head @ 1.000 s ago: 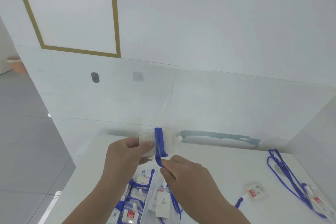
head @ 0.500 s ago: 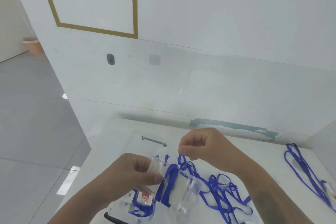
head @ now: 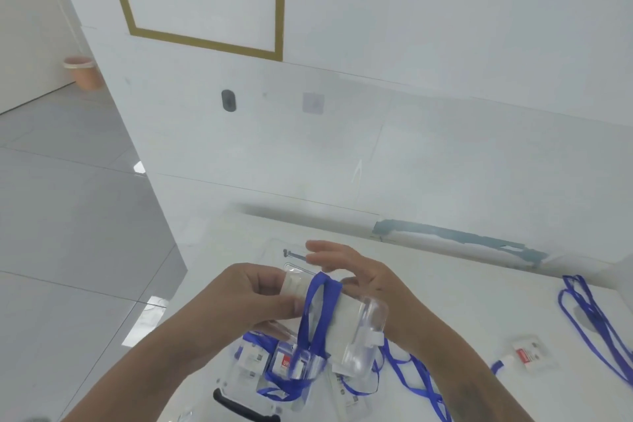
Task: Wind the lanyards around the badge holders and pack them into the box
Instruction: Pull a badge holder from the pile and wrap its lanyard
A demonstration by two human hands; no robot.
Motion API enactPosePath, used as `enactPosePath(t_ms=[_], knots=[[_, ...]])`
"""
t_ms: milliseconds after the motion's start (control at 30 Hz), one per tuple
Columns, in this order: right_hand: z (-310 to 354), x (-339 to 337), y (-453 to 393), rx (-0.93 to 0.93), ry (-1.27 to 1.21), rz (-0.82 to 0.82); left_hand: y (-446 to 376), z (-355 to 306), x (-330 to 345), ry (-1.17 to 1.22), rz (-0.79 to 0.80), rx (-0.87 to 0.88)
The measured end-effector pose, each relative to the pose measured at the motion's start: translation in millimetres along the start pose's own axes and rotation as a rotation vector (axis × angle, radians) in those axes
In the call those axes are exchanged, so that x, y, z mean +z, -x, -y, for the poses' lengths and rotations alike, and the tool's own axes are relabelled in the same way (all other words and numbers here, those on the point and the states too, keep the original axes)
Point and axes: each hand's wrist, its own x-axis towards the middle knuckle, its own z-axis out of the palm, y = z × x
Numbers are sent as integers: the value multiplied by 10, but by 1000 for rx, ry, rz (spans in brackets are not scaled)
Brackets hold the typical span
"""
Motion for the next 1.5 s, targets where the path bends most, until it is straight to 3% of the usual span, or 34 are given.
enactPosePath(t_ms=[167,233,467,633,767,867,967,1100,1267,1400,1500], knots=[[69,16,145,26,29,113,-26,-3,-47,65,0,11],[89,78,261,126,24,14,-46,0,-39,136,-36,19],[56,508,348,146,-85,-120,-199,-44,65,374,-399,27],[164,514,384,88,537,-110,-278,10,148,50,-627,47],[317,149,382,-169,737,-290,-237,40,129,-252,-540,114],[398,-126,348,-137,622,-285,-195,42,95,-305,-341,92],[469,-282,244,-45,336,-139,-140,7,50,-274,-67,48],[366,-298,113,63,-52,17,-70,42,-44,-57,164,17],[94,157,19,207,-685,-145,-96,213,24,422,2,-56],[-187,485,-72,224,-540,-370,-115,299,178,649,-185,-180],[-295,531,-106,200,-416,-338,-104,331,215,709,-264,-214]])
